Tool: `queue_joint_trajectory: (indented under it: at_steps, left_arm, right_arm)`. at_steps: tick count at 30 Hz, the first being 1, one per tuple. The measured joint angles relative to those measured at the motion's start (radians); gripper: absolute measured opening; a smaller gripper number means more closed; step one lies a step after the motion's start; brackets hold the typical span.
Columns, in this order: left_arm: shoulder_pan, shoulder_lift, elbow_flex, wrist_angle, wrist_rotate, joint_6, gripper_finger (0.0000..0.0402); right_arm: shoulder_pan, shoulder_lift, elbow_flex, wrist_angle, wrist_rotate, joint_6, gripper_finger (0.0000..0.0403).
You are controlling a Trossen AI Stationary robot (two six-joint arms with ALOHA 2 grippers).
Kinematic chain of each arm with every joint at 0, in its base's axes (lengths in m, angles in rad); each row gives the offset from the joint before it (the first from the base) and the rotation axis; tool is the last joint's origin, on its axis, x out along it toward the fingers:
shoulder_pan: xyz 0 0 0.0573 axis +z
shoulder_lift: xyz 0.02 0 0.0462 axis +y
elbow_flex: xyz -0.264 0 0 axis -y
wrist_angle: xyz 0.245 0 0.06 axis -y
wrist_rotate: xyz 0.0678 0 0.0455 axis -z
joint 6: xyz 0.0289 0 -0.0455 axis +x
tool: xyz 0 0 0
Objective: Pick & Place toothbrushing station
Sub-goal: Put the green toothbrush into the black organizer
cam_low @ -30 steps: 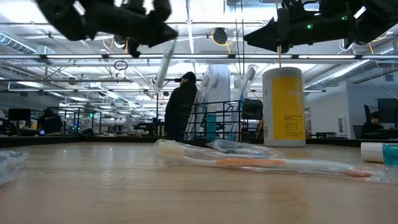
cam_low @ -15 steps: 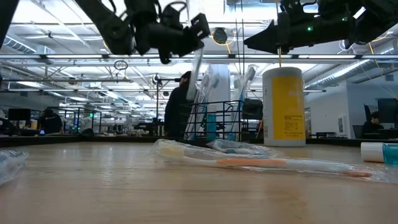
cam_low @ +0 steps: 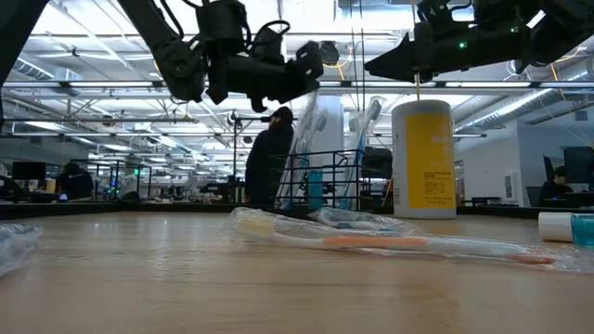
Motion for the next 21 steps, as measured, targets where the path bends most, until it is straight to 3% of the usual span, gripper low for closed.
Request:
queue_joint_trajectory:
  at_steps: [4, 16, 21]
  left_arm:
    - [-0.035, -0.002, 0.000, -0.087, -0.039, 0.051, 0.0026]
    - [-0.122, 0.000, 0.000, -0.158, -0.416, 0.018, 0.0026]
    - [-0.142, 0.000, 0.000, -0.203, -0.461, -0.036, 0.0026]
  right_arm:
    - [0.000, 0.000, 0.000, 0.000, 0.000, 0.002, 0.0199]
    - [0.000, 0.000, 0.000, -0.013, 0.000, 0.003, 0.0199]
    - [0.000, 0.000, 0.000, -0.013, 0.000, 0.003, 0.0199]
